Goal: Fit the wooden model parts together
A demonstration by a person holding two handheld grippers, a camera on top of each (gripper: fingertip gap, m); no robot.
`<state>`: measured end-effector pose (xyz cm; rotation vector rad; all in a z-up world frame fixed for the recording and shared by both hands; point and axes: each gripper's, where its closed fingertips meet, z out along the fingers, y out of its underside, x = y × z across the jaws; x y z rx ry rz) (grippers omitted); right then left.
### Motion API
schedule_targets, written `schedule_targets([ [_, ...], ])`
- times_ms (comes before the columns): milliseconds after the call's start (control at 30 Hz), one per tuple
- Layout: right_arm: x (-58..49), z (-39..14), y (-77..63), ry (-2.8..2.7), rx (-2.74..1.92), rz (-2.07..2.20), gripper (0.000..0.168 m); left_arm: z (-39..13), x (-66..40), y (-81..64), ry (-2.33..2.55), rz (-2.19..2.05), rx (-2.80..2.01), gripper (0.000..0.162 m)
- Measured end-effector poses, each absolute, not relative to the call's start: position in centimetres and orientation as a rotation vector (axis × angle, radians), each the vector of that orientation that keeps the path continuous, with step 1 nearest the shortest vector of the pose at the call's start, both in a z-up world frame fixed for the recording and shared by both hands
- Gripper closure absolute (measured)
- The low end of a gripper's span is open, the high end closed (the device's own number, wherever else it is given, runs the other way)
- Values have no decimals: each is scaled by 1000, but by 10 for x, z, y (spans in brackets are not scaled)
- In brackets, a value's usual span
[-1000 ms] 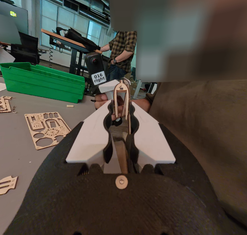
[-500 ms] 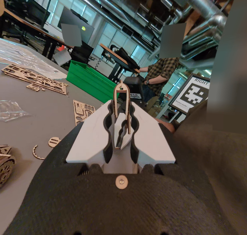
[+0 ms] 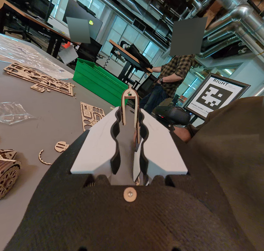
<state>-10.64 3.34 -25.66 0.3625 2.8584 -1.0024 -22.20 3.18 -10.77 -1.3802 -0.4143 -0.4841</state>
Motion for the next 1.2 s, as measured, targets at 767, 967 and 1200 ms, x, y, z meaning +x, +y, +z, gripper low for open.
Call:
schedule_targets([
  [767, -94, -261, 41, 3369, 181, -786, 166, -113, -226, 32, -431, -436, -1414, 140],
  [967, -98, -252, 39, 3333, 243, -888, 166, -112, -226, 31, -433, -440, -1409, 140],
  [1200, -111, -239, 49, 2990, 597, -1111, 166, -112, -226, 32, -435, -457, -1402, 140],
])
